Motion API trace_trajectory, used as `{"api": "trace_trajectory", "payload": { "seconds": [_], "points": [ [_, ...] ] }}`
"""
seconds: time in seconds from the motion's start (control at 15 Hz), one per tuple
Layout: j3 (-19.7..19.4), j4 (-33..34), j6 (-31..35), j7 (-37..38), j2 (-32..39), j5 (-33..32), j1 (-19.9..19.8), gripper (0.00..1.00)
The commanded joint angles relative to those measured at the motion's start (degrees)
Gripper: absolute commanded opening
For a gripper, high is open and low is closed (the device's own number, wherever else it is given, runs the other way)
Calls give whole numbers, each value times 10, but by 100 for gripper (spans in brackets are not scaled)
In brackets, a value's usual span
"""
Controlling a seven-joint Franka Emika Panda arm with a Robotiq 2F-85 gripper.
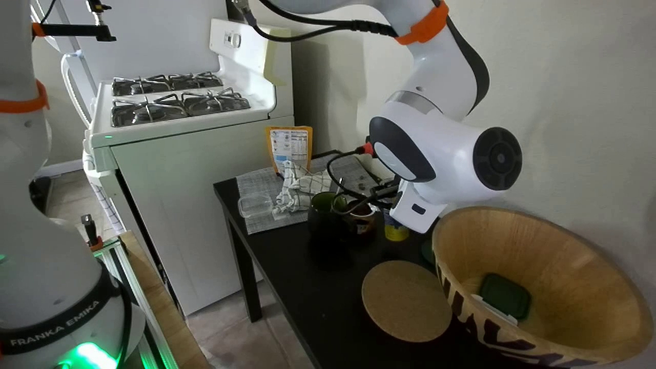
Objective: Take the can out of the bowl and put it on the table.
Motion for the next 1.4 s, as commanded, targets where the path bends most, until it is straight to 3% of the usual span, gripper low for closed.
{"api": "trace_trajectory", "payload": {
  "seconds": [0.0, 0.6, 1.33],
  "points": [
    [1, 18, -53, 3, 16, 68, -21, 38],
    [-4, 35, -56, 104, 45, 102, -18, 38],
    [4, 39, -38, 99, 74, 132, -7, 38]
  ]
}}
